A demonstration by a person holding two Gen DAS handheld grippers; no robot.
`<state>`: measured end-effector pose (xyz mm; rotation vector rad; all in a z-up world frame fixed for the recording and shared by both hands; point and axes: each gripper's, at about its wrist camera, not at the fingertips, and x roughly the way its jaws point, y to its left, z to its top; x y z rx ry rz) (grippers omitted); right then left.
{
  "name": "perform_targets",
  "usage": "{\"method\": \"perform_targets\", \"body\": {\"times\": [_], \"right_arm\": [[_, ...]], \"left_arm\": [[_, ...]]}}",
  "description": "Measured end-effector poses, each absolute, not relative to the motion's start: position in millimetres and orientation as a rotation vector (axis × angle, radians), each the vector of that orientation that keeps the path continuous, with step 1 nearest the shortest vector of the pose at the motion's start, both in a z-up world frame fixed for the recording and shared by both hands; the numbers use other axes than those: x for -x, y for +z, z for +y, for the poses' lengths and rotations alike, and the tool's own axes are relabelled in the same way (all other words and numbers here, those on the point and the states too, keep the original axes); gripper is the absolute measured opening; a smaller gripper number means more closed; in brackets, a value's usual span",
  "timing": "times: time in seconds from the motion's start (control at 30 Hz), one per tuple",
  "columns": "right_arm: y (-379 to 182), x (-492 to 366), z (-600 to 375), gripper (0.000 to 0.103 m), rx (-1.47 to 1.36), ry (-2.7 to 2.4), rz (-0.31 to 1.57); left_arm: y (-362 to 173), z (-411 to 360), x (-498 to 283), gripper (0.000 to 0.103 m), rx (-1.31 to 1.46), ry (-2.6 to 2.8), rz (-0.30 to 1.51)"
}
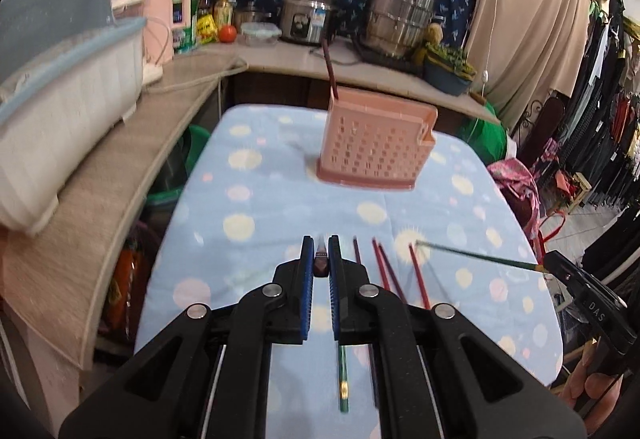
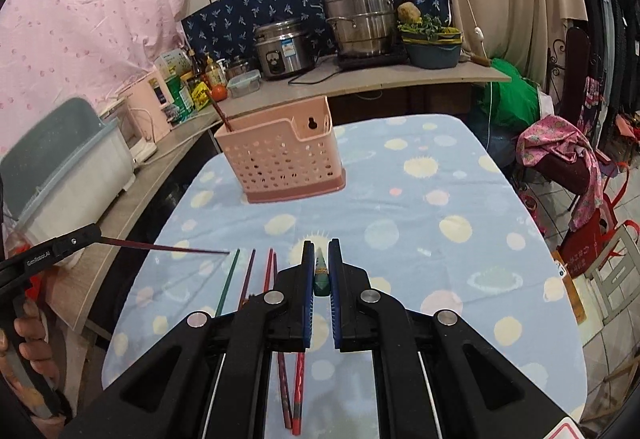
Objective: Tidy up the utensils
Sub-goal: 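Lift the dark red chopstick with the left gripper while the right gripper carries the green chopstick to the basket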
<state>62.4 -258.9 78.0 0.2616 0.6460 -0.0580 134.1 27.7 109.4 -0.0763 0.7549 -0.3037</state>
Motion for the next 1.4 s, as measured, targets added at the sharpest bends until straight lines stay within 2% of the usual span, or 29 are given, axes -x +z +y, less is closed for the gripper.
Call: {"method": "perform_targets", "body": {"times": [0.53,1.07,1.4], "right_arm": [[140.8,-125.3,-285.5,0.007,-0.272,-0.030,0.499],[225.6,-197.8,-290.8,0.007,-0.292,0.003,0.314],[257.3,-259.6,-284.1,0.007,-0.300,0.014,0.247]], "left_arm": [[183.5,-2.7,-196.1,0.007,0.074,-0.296,0.633],[276.6,-37.3,-248.5,0.007,0.098,-0.296,0.425],[283.7,-52.4,-294.7,0.007,0.086,-0.265,0.382]]}}
